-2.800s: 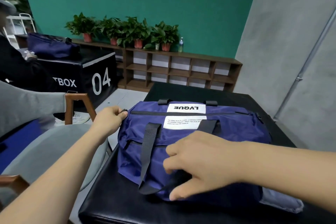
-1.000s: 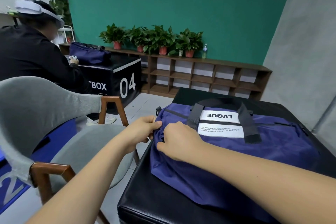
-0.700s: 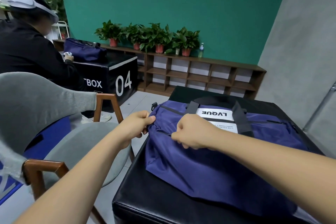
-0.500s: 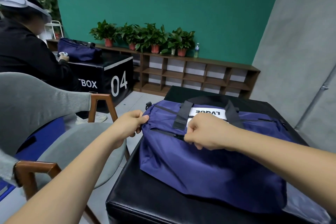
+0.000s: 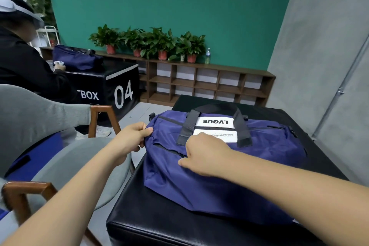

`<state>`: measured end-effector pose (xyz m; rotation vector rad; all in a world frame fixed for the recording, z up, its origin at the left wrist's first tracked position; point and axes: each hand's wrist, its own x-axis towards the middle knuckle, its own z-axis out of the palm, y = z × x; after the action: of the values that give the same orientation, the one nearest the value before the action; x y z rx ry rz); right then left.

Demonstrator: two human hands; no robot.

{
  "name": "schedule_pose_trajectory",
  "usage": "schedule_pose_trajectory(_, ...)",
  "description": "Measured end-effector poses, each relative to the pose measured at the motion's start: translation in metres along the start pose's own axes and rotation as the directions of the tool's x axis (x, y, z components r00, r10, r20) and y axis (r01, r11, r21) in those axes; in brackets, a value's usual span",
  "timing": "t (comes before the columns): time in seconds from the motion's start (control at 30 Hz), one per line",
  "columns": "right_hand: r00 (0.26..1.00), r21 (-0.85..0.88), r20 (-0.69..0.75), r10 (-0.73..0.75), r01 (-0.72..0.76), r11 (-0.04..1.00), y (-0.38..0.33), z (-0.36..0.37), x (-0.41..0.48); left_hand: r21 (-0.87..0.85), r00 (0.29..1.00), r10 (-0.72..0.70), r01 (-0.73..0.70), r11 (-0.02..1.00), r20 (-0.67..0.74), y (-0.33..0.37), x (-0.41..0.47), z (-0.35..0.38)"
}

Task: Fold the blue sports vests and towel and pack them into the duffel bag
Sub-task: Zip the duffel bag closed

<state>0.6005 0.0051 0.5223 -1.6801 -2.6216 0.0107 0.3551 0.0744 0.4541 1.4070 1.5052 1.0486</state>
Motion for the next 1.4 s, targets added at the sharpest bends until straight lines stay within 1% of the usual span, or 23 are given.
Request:
schedule_pose_trajectory(0.07,0.999,-0.125,-0.04,-0.025,0.02,0.992,-0.01,0.01,0.005,0.004,1.0,0.007,-0.007,1.0,0.001,-0.001,0.0,0.0)
schedule_pose_trajectory(0.13,0.995,-0.286,-0.075,-0.07,0.046,0.957,-0.019,0.019,0.008,0.005,1.0,0.012,-0.012,1.0,0.002,-0.002,-0.001,-0.002)
schedule_pose_trajectory(0.17,0.993,-0.341,-0.084,-0.088,0.054,0.938,-0.021,0.022,0.008,0.007,1.0,0.017,-0.017,1.0,0.009,-0.001,0.0,-0.001)
schedule_pose_trajectory(0.2,0.993,-0.36,-0.075,-0.093,0.06,0.931,-0.022,0.023,0.009,0.007,1.0,0.019,-0.019,1.0,0.016,-0.001,0.0,-0.002)
schedule_pose_trajectory(0.27,0.998,-0.303,-0.039,-0.056,0.042,0.952,-0.021,0.024,0.011,0.009,0.999,0.021,-0.021,1.0,0.031,-0.001,0.0,-0.004)
schedule_pose_trajectory(0.37,1.0,-0.114,0.009,0.025,-0.024,0.993,-0.014,0.016,0.015,0.019,0.999,0.024,-0.025,1.0,0.038,-0.002,0.0,-0.005)
schedule_pose_trajectory(0.4,0.999,-0.078,0.015,0.04,-0.039,0.996,-0.013,0.013,0.016,0.019,0.999,0.026,-0.027,0.999,0.037,-0.002,-0.001,-0.005)
schedule_pose_trajectory(0.53,0.994,0.001,0.089,0.06,-0.06,0.998,-0.014,0.003,0.014,0.025,0.999,0.027,-0.027,0.999,0.036,-0.002,-0.002,-0.008)
schedule_pose_trajectory(0.63,0.99,0.023,0.134,0.053,-0.057,0.998,-0.011,-0.005,0.013,0.021,0.999,0.018,-0.018,1.0,0.029,-0.003,-0.004,-0.008)
schedule_pose_trajectory(0.83,0.989,0.107,0.146,0.006,-0.022,0.994,-0.007,-0.021,0.007,0.015,1.0,0.011,-0.012,1.0,0.016,-0.002,-0.005,-0.008)
schedule_pose_trajectory(0.9,0.987,0.098,0.16,0.026,-0.042,0.994,0.001,-0.026,0.004,0.0,1.0,0.011,-0.011,1.0,0.005,-0.002,-0.005,-0.009)
schedule_pose_trajectory(1.03,0.969,0.051,0.216,0.12,-0.134,0.99,0.032,-0.035,-0.013,-0.022,1.0,0.012,-0.012,1.0,-0.013,-0.005,-0.003,-0.013)
schedule_pose_trajectory(1.1,0.967,0.065,0.206,0.152,-0.168,0.984,0.048,-0.043,-0.025,-0.028,1.0,0.017,-0.017,0.999,-0.003,-0.004,-0.003,-0.012)
schedule_pose_trajectory(1.17,0.967,0.127,0.192,0.167,-0.194,0.973,0.06,-0.051,-0.036,-0.029,1.0,0.027,-0.027,0.999,0.008,-0.002,-0.005,-0.008)
schedule_pose_trajectory(1.23,0.97,0.162,0.194,0.144,-0.176,0.971,0.066,-0.06,-0.045,0.0,0.999,0.044,-0.044,0.999,-0.01,0.001,-0.007,-0.001)
schedule_pose_trajectory(1.27,0.975,0.178,0.183,0.126,-0.159,0.971,0.068,-0.064,-0.047,0.042,0.998,0.059,-0.058,0.997,-0.035,0.002,-0.009,0.002)
schedule_pose_trajectory(1.33,0.988,0.22,0.092,0.125,-0.142,0.965,0.083,-0.07,-0.046,0.161,0.99,0.105,-0.09,0.983,-0.09,0.005,-0.015,0.006)
schedule_pose_trajectory(1.4,0.984,0.215,-0.074,0.161,-0.142,0.966,0.109,-0.074,-0.04,0.218,0.984,0.138,-0.112,0.969,-0.109,0.01,-0.022,0.008)
